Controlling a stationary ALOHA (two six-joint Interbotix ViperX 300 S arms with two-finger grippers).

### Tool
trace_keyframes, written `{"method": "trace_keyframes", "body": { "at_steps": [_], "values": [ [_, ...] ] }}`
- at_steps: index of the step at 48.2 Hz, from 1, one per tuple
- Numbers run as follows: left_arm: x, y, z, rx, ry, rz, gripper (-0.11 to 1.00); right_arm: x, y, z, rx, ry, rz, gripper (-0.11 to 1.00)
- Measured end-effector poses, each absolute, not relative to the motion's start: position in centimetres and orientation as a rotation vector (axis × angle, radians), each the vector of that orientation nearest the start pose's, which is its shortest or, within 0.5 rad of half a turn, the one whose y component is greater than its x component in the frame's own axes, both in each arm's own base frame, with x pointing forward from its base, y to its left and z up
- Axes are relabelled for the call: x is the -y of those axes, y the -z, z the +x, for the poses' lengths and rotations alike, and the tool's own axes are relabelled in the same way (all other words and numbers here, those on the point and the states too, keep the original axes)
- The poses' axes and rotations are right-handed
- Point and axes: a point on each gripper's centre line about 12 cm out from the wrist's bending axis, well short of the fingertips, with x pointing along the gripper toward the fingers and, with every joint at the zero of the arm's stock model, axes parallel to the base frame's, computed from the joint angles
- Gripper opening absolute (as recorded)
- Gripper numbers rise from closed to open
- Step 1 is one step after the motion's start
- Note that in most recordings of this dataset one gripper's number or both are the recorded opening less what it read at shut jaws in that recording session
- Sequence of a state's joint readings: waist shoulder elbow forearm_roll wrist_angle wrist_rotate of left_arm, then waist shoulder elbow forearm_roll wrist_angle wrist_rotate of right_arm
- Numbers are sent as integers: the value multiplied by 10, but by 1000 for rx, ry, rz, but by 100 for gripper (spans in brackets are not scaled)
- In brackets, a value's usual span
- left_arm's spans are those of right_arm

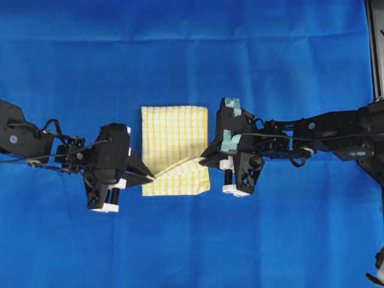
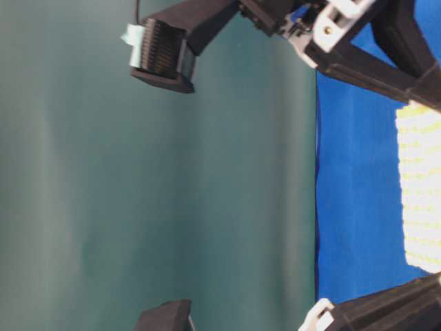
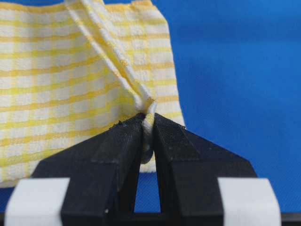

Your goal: Fold the yellow towel.

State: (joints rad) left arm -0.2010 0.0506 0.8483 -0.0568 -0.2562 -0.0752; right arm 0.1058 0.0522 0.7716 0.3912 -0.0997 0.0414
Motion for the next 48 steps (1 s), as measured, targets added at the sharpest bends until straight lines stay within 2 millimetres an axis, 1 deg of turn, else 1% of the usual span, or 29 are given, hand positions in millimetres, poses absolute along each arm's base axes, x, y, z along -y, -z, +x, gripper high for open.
{"method": "trace_keyframes", "body": {
  "at_steps": [9,16,18,24,26,27,30,34,35,37,38,40,43,48],
  "values": [
    [75,-112,350,-665,150,-51,6,-44,-122,366,-740,73,354,8],
    [76,-112,350,-667,153,-50,6,-46,-121,366,-742,70,353,8],
    [75,-112,350,-666,151,-51,9,-46,-121,367,-742,70,353,8],
    [77,-112,350,-668,157,-48,29,-46,-120,369,-743,71,355,9],
    [76,-112,350,-667,154,-51,34,-46,-121,370,-741,69,353,13],
    [76,-113,350,-667,154,-50,37,-46,-121,371,-739,69,354,17],
    [76,-111,349,-674,154,-49,43,-47,-122,372,-735,67,355,33],
    [76,-110,348,-686,154,-46,43,-48,-124,374,-729,63,355,58],
    [76,-111,348,-689,154,-46,44,-49,-125,375,-728,61,354,66],
    [75,-112,347,-695,151,-47,44,-49,-124,375,-731,61,354,75],
    [74,-114,347,-697,150,-46,44,-49,-125,375,-730,61,354,78],
    [73,-118,346,-697,149,-44,44,-49,-126,374,-731,58,352,79],
    [71,-127,344,-696,147,-41,44,-49,-133,372,-726,49,350,76],
    [66,-144,336,-695,140,-49,44,-49,-153,363,-690,30,347,73]
  ]
}}
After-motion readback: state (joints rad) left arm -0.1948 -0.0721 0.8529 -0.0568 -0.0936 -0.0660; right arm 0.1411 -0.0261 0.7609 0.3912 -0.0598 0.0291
